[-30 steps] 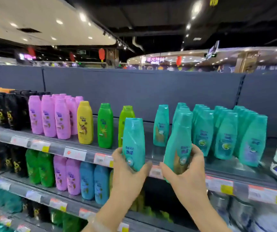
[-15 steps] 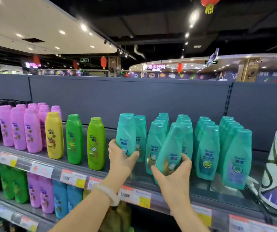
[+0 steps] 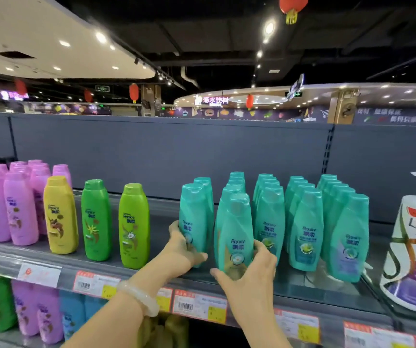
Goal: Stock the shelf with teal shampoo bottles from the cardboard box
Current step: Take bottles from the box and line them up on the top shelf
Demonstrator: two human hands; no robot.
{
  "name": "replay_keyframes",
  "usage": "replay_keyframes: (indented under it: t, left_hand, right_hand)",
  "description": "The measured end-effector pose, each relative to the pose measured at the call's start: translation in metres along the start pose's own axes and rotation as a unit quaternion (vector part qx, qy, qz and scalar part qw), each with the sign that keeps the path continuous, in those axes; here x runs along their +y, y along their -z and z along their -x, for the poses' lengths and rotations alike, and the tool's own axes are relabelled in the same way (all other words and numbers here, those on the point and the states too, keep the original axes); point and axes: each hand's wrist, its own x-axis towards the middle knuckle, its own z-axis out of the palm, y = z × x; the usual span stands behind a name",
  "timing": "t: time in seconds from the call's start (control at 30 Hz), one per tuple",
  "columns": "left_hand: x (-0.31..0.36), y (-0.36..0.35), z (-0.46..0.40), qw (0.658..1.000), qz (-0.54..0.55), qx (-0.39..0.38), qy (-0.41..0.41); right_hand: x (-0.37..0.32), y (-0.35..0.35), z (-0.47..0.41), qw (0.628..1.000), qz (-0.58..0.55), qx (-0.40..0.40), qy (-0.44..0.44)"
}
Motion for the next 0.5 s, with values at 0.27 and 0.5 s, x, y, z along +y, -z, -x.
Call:
replay_keyframes:
  t: [0.27,0.5]
  left_hand:
    - [0.000,0.005,-0.002,0.999,-0.033,-0.005,-0.010]
    - [-0.001,0.003,-0.012,0.999,-0.053,0.001,-0.004]
  right_hand:
    - [-0.004,0.007,0.001,0.997,0.068,-0.034,0.006]
    - [-0.006,0.006,0.000,0.997,0.076,-0.028,-0.007]
